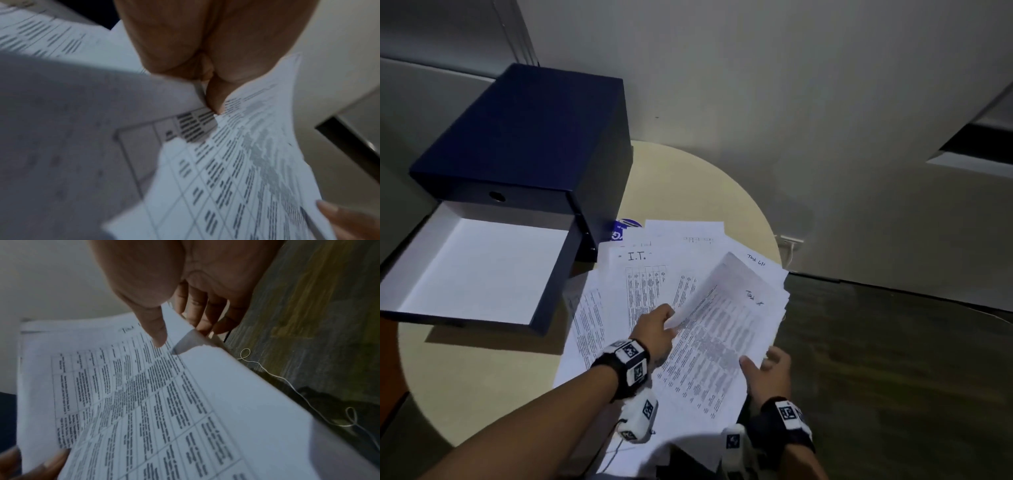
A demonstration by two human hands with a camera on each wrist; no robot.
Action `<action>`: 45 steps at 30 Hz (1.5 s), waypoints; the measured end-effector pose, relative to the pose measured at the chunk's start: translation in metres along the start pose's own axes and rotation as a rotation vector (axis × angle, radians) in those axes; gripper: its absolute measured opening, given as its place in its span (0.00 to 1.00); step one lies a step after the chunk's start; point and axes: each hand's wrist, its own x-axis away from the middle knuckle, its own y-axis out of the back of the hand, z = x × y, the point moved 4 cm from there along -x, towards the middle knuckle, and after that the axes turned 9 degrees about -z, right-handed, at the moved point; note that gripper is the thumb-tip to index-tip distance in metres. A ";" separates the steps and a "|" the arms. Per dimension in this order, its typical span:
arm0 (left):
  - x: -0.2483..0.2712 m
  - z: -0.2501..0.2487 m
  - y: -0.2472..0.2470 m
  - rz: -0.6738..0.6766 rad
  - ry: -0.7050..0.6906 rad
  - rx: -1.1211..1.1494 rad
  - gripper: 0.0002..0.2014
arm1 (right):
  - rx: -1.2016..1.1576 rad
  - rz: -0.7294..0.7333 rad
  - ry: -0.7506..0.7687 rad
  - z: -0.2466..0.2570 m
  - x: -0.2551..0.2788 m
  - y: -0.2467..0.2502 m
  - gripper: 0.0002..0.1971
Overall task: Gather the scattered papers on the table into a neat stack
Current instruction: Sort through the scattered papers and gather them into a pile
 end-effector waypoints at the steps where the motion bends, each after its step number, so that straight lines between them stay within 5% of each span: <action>1: 0.005 0.004 0.004 -0.018 0.061 0.136 0.07 | -0.031 -0.013 -0.023 0.000 0.002 0.000 0.31; 4: 0.017 0.014 0.011 0.025 0.144 0.212 0.20 | -0.067 -0.016 -0.055 -0.009 0.008 -0.005 0.32; 6: 0.022 0.019 0.015 -0.009 0.097 0.140 0.15 | -0.026 -0.020 -0.080 -0.015 0.012 -0.006 0.30; 9: 0.020 0.033 0.040 -0.330 -0.003 -0.110 0.10 | -0.041 -0.089 -0.094 -0.017 0.014 0.005 0.21; 11: 0.012 0.052 0.059 -0.457 0.072 -0.272 0.20 | -0.062 -0.106 -0.072 -0.016 0.013 0.015 0.18; 14: 0.001 0.079 0.069 -0.318 0.267 -0.252 0.40 | -0.038 -0.093 -0.018 -0.009 0.017 0.017 0.16; 16: 0.000 0.083 0.063 -0.238 0.251 -0.252 0.43 | -0.004 -0.048 0.013 -0.004 0.021 0.006 0.13; 18: -0.001 0.082 0.058 -0.225 0.188 -0.193 0.41 | 0.048 0.004 0.044 -0.007 0.021 -0.010 0.12; 24: -0.008 0.077 0.053 -0.183 0.291 0.133 0.22 | 0.110 0.054 -0.023 -0.070 -0.029 -0.045 0.43; 29: 0.002 0.047 0.079 -0.294 0.113 0.097 0.05 | 0.100 0.014 0.000 -0.018 0.014 -0.028 0.24; 35: 0.033 -0.030 0.151 -0.578 -0.313 0.074 0.07 | 0.073 -0.009 0.010 -0.016 0.019 -0.018 0.18; 39: 0.048 -0.069 0.199 -0.752 -0.394 0.275 0.16 | 0.001 0.000 0.024 -0.015 0.021 -0.018 0.13; 42: 0.039 -0.074 0.210 -0.696 -0.384 0.474 0.13 | -0.054 0.001 0.073 -0.005 0.027 -0.016 0.16; 45: 0.023 -0.048 0.168 -0.457 -0.218 0.432 0.10 | -0.158 0.026 0.118 0.010 0.034 -0.017 0.19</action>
